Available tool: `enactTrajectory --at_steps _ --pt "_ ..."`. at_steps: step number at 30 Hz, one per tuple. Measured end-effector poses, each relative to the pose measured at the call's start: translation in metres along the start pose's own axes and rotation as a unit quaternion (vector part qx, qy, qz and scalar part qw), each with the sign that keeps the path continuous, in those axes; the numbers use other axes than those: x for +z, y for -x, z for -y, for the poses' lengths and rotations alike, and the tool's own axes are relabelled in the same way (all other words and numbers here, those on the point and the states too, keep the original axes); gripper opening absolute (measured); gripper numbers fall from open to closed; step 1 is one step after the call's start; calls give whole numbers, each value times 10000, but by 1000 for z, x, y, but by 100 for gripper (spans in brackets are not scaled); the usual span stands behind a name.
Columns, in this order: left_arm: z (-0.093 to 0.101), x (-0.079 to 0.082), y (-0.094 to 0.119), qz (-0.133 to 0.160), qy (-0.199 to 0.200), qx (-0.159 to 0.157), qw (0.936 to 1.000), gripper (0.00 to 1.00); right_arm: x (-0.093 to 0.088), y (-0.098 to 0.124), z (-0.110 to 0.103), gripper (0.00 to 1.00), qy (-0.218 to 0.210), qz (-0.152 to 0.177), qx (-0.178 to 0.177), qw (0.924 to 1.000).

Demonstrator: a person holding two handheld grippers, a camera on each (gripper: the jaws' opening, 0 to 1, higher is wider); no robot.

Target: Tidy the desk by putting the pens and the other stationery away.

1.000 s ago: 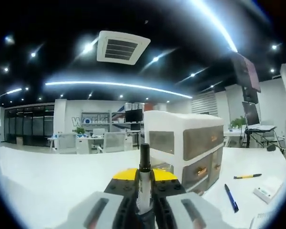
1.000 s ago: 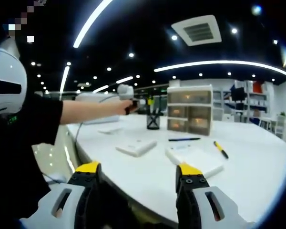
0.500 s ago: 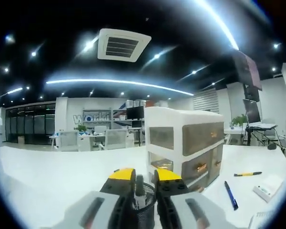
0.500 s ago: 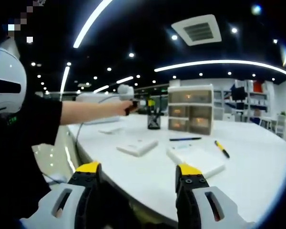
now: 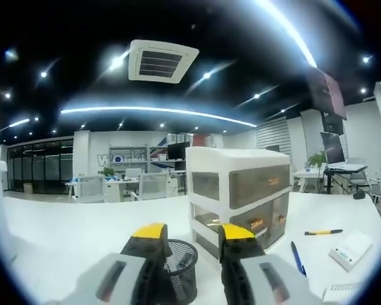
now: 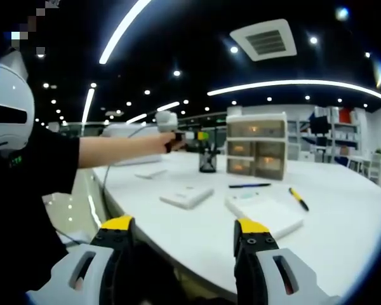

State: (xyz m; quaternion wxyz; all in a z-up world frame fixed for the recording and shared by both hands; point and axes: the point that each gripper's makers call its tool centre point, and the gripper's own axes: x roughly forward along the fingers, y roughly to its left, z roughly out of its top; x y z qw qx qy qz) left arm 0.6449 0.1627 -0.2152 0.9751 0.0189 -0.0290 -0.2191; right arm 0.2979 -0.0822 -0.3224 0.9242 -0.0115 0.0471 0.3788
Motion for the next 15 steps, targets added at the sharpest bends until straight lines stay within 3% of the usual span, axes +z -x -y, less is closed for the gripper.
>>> enactTrajectory --at_steps 4,15 --pt "11 1 11 34 216 -184 9996 39 3 -1 -3 60 6 37 50 10000" --pt "37 -6 43 -35 272 -574 9980 49 4 -8 -13 61 28 6 193 9998"
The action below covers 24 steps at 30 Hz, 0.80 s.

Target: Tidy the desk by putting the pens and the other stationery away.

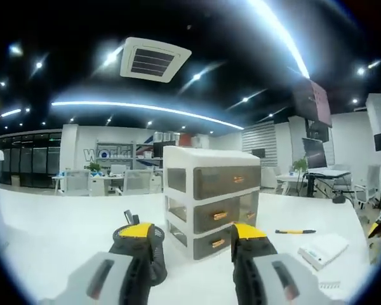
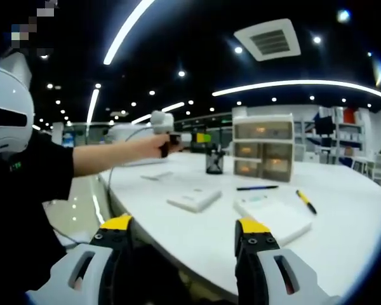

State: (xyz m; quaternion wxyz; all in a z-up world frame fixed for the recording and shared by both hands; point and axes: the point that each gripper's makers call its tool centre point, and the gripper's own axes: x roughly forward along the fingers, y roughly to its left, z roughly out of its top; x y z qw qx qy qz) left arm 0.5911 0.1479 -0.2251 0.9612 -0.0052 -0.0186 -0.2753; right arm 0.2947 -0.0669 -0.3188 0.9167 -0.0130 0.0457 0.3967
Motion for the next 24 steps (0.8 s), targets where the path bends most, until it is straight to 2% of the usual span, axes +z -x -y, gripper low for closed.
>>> enactTrajectory --at_steps 8,14,18,22,24 --pt "31 -9 22 -120 90 -286 9995 52 0 -5 -7 61 35 -37 103 9999" --pt "50 -14 44 -91 234 -476 9985 52 1 -5 -10 61 64 -52 129 9999" --pt "60 -14 62 -11 387 -438 9983 52 2 -5 -11 61 73 -42 118 9999" --pt "75 -15 76 32 312 -522 9981 52 0 -8 -14 61 75 -66 151 9998" --pt "85 -17 85 -18 123 -659 9978 52 0 -9 -15 61 80 -81 171 9998"
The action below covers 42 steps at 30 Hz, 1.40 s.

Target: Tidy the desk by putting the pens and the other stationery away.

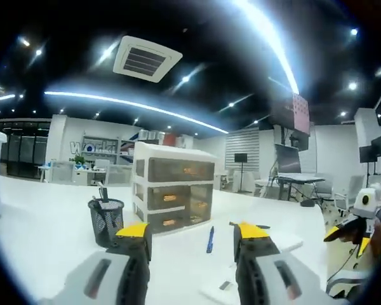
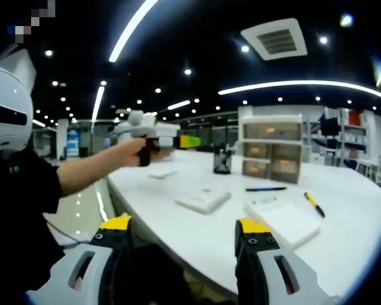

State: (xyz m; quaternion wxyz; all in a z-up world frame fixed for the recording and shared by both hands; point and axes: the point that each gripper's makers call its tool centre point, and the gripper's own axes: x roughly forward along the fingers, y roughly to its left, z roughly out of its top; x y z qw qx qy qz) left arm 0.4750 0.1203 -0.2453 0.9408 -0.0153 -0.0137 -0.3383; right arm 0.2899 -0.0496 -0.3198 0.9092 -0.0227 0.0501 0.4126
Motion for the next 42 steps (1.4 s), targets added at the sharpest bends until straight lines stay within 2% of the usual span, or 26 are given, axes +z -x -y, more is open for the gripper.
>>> enactTrajectory --at_steps 8,20,25,33,42 --pt "19 -1 30 83 -149 4 9999 54 -1 -3 -3 61 -19 -17 59 10000" --pt "38 -27 67 -70 -80 -99 9999 56 -5 -8 -7 61 -77 -32 145 9999" --pt "48 -32 83 94 12 -170 9998 57 -6 -9 -8 61 -104 -31 152 9998" --pt "54 -41 111 119 150 -84 9998 57 -7 -6 -6 60 -136 -23 136 9998" --pt "69 -47 133 61 114 -179 9998 57 -3 -3 -2 60 -161 14 82 9998"
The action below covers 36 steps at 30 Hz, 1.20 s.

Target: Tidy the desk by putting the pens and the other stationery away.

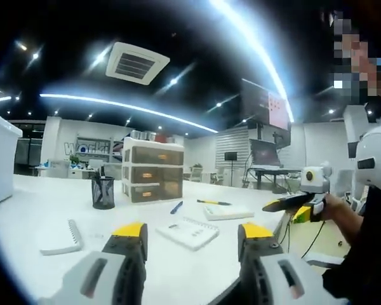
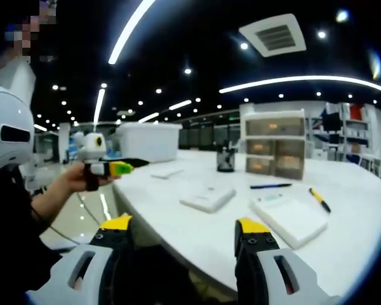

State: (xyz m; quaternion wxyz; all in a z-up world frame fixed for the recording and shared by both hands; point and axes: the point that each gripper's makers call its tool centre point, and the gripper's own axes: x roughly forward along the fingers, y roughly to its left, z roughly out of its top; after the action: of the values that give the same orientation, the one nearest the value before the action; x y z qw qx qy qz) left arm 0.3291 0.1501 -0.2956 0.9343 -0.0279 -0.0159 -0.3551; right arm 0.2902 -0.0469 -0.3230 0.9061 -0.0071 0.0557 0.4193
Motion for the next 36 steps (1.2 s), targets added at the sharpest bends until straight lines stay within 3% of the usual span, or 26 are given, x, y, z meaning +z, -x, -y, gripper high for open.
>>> enactTrajectory --at_steps 19,36 --pt "16 -24 25 -248 48 -225 9994 60 3 -1 6 60 84 -154 -134 9998" --pt "12 -31 32 -397 -37 -263 9989 60 17 -10 31 61 783 -696 -55 9945"
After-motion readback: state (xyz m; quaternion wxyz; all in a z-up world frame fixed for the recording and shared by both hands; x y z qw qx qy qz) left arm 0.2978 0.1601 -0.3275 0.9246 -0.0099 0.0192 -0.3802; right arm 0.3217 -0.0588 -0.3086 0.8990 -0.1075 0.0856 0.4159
